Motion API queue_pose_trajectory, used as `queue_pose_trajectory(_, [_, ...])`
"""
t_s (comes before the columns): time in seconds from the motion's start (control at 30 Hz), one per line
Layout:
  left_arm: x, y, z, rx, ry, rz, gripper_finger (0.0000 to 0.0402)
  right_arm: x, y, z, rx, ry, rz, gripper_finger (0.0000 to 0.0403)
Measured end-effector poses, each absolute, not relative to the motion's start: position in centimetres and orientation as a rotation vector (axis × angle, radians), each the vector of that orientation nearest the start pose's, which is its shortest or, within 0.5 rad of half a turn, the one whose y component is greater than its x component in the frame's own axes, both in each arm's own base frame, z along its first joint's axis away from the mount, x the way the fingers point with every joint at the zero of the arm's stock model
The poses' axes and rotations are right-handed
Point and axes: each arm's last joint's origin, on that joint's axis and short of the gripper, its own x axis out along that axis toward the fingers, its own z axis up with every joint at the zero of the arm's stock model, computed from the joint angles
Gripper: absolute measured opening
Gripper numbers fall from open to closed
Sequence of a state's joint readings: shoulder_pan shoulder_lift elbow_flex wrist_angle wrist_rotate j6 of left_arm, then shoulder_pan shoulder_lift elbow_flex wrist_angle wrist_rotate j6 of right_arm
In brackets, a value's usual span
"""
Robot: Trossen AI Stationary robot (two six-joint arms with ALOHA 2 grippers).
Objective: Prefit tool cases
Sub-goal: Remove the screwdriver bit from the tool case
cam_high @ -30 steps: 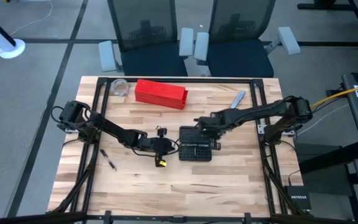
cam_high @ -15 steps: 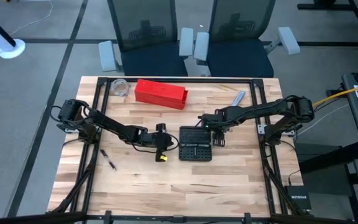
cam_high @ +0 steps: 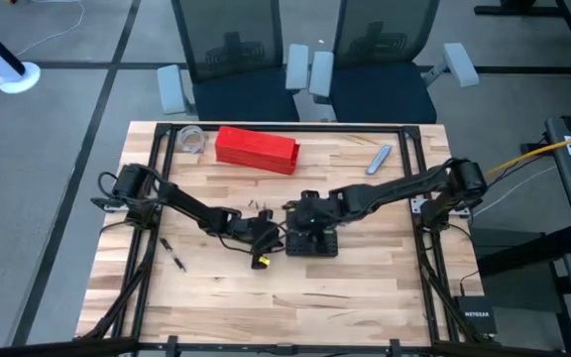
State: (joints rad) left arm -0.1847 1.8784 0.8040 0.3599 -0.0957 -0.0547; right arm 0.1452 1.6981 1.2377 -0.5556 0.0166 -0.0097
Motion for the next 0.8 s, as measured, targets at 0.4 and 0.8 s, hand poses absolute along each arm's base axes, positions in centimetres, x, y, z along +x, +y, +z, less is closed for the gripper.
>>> queue_pose_trajectory(0.4, [35.3,-6.6,9.9,0.047,0.602,-0.122,0.0000,35.2,7.2,20.7,0.269,1.146,0.030,0.0143])
queue_pose_trajectory(0.8, [35.9,-6.7,9.6,0.074,0.635,-0.179,0.0000,34.4,9.5,19.6,0.302,1.223,-0.045,0.0143])
